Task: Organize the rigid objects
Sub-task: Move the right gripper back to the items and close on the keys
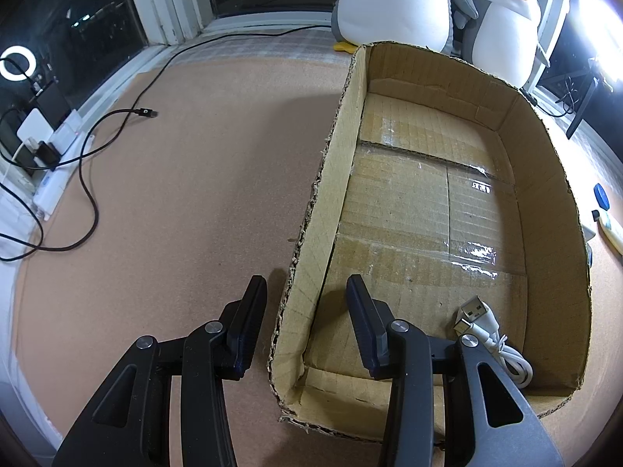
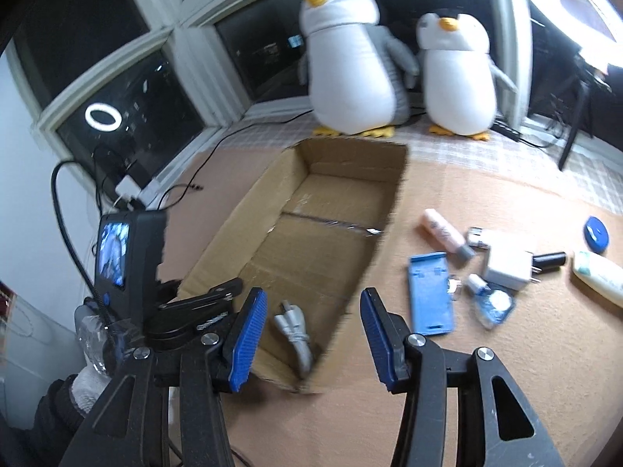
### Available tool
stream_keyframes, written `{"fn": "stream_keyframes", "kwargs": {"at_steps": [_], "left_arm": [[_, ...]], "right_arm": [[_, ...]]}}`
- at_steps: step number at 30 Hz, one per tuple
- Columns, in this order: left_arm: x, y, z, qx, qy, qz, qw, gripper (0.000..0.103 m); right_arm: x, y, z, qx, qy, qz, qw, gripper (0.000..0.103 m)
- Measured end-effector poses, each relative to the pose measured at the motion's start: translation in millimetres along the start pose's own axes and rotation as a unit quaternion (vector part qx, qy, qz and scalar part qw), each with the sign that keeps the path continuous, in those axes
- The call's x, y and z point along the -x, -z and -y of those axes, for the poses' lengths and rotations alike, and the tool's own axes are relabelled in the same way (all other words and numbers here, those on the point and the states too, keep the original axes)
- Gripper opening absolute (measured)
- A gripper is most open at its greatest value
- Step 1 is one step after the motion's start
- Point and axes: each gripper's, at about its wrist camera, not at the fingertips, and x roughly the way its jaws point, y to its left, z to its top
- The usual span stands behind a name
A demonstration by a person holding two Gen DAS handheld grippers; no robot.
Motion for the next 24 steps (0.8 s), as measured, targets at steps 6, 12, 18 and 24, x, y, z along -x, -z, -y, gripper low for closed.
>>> {"fn": "stream_keyframes", "kwargs": {"at_steps": [6,12,18,24], "left_arm": [[0,0,0,0.001,0.001,0.000,1.0000,0.041],[0,0,0,-0.001,-0.001,0.000,1.0000,0.041],[0,0,0,0.000,0.000,0.000,1.0000,0.041],[0,0,-1,0.002,0.001,-0.001,1.0000,0.041]], "right_arm": [[9,0,32,-0.021,0.015,0.009,1.000,0.046],[0,3,58,-0.013,0.043,-0.014,0.999,0.046],[-20,-1,69,0.008,0.058,-0.036,0.998,0.029],[-38,-6,72,0.027,0.074,-0.052,0.996,0.019]]}}
